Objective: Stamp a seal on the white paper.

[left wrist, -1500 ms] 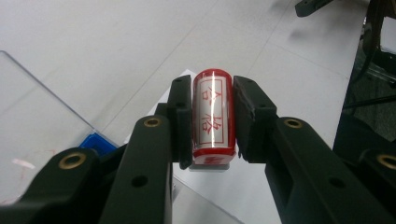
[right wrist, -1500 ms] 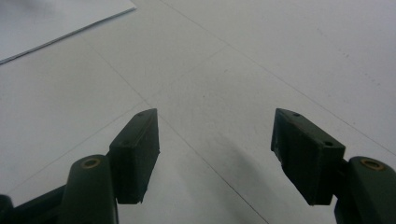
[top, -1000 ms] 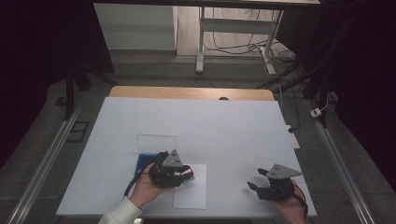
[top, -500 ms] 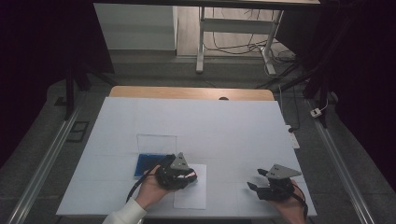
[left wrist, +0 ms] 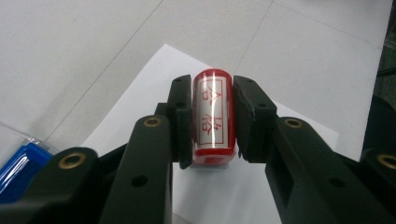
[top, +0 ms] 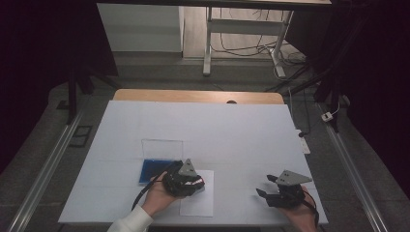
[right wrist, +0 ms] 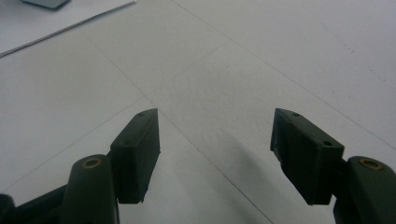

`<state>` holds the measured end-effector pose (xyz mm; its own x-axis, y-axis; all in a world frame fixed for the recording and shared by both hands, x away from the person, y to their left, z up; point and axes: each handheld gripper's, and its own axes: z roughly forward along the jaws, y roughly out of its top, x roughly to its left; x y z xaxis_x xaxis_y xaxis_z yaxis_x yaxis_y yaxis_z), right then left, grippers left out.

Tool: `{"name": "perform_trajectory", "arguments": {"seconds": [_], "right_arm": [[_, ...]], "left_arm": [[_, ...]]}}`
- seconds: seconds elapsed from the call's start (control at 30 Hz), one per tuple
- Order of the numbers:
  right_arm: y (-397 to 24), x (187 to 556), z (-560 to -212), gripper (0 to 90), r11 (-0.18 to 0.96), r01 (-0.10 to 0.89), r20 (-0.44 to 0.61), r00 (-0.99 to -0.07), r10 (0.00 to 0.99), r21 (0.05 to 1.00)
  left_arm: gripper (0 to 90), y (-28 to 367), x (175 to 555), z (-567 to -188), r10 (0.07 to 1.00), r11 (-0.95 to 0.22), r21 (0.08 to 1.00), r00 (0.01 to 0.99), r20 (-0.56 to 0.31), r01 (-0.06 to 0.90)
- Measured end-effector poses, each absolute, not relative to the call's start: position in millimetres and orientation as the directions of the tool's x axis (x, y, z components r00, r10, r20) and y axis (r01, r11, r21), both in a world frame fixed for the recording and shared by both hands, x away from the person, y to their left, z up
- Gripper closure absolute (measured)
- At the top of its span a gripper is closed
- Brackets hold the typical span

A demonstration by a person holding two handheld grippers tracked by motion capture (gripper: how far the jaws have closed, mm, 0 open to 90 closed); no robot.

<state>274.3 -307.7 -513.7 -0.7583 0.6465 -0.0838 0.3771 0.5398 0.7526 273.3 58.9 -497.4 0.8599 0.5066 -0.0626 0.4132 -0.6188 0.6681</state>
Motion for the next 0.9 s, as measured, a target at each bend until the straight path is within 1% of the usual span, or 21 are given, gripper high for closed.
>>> {"name": "perform_trajectory", "arguments": {"seconds": [0.9], "right_arm": [[-308.1,274.3,-513.5,32.6,0.540,0.375,-0.087,-0.758,0.647,0.753]], "left_arm": [[70.1,56.9,273.6,-500.0,0.503,-0.630,0.657,0.862,-0.062,0.414]]}}
